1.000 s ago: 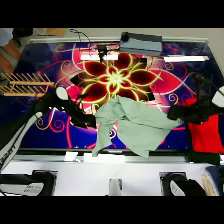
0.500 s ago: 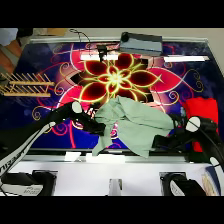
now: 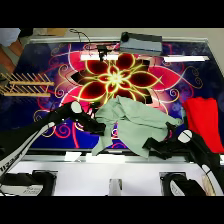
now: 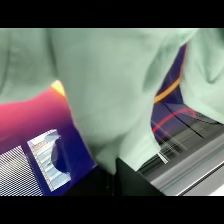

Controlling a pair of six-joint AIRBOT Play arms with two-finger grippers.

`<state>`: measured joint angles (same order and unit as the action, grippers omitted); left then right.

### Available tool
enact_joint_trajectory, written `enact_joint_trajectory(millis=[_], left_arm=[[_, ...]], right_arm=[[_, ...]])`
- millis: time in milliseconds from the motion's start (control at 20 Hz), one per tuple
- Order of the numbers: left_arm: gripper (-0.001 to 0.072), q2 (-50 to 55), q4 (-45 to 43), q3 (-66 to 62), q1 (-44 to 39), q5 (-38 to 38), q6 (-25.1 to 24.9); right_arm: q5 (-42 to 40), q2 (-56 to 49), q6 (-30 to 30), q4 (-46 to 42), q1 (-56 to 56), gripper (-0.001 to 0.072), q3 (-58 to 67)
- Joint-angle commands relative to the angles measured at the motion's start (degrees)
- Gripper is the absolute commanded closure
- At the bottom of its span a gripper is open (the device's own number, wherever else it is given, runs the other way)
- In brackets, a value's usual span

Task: Fold the shirts.

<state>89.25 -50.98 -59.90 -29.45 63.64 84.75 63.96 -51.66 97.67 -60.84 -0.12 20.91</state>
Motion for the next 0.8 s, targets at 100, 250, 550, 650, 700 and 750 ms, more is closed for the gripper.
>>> enact_joint_trajectory(millis=[100,250,550,650,700,750], left_arm=[[0.0676,-1.40,0.02,0.02,0.02,1.20,-0.04],[0.0677,-2.51,-0.04,0.02,0.02,1.55,-0.09],[0.0679,-13.62,-21.22,-7.74,2.45,8.35,1.16],[0.0678,-19.61,-30.40,-17.33,5.27,11.82,3.28],[0.0678,-22.73,-32.61,-24.15,6.82,12.74,3.43],[0.0679,-25.31,-33.53,-31.30,8.00,12.83,3.30]], right_arm=[[-10.60,-1.51,1.38,5.33,0.09,0.0089,-1.51],[-11.78,-4.94,1.33,8.79,0.09,0.0558,-1.49],[-2.93,-0.90,-13.79,11.28,0.04,0.0686,11.98],[-1.03,4.50,-16.83,10.67,0.04,0.0686,26.51],[-1.68,6.99,-17.49,8.96,0.04,0.0686,34.34],[-3.80,9.44,-17.51,5.60,0.04,0.0686,42.99]])
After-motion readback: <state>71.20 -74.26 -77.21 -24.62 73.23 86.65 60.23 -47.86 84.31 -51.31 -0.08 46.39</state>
